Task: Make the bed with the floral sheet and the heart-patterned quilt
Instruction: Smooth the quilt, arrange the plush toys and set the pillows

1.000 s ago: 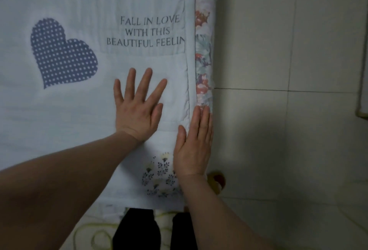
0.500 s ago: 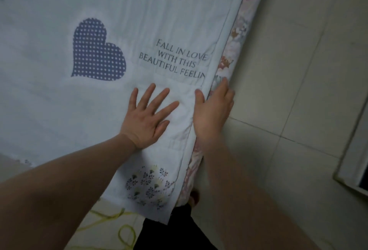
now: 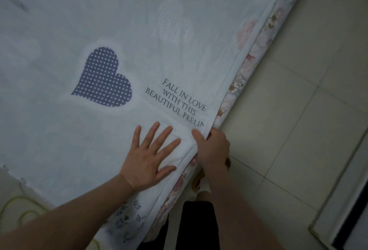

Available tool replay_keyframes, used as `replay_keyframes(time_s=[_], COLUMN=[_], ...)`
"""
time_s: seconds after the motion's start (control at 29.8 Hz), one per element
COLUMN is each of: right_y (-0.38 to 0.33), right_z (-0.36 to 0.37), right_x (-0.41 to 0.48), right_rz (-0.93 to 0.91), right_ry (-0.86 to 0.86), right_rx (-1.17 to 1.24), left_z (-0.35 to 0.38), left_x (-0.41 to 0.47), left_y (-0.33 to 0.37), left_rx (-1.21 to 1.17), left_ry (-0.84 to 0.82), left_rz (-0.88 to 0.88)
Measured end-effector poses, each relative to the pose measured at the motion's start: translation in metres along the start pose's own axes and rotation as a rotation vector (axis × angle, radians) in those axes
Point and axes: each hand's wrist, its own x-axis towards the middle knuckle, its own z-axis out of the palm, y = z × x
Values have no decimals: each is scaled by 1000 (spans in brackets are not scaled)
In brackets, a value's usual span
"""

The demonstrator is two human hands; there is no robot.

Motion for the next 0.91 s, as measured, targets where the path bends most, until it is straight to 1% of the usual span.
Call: replay_keyframes(time_s=[0.03, 0.07, 0.1, 0.17, 0.2, 0.27, 0.37, 0.44, 0.5, 0.54, 0.6, 0.64, 0.7, 0.77, 0.87, 0.91], right_y=[-11, -23, -38, -67, -82, -108, -122, -116, -99, -87, -64, -55, -53, -59, -65, -66], right_z=[-6, -14, -22, -34, -40, -44, -49, -57, -68, -74, -86, -88, -89, -85, -91, -92], right_x=[8, 19, 32, 68, 94, 134, 178, 192, 194, 196, 200, 200, 201, 201, 203, 200], right_rz=[-4, -10, -29, -75, -94, -55, 38, 36, 27, 43, 97, 134, 184, 161, 109, 95], right_ry=[-15, 7, 61, 204, 237, 268, 236, 186, 151, 153, 178, 165, 117, 63, 7, -13], right_rx=[7, 31, 63, 174, 225, 273, 294, 283, 273, 290, 344, 389, 483, 469, 399, 386], left_z=[-5, -12, -19, -31, -35, -43, -44, -42, -40, -38, -36, -34, -33, -36, -49, -52], left_x=[6, 17, 33, 72, 97, 136, 172, 182, 183, 181, 175, 172, 179, 190, 207, 208], left_y=[4, 10, 19, 36, 47, 59, 64, 64, 67, 70, 82, 87, 89, 88, 91, 92], left_rx=[-44, -96, -143, -182, -178, -124, -78, -58, -131, -214, -349, -370, -322, -200, -46, -8], left_ry=[44, 94, 151, 186, 181, 153, 61, 66, 112, 119, 75, 36, -71, -179, -251, -252], left_rz=[-5, 7, 29, 32, -22, -158, -350, -400, -355, -284, -158, -134, -159, -214, -238, -228])
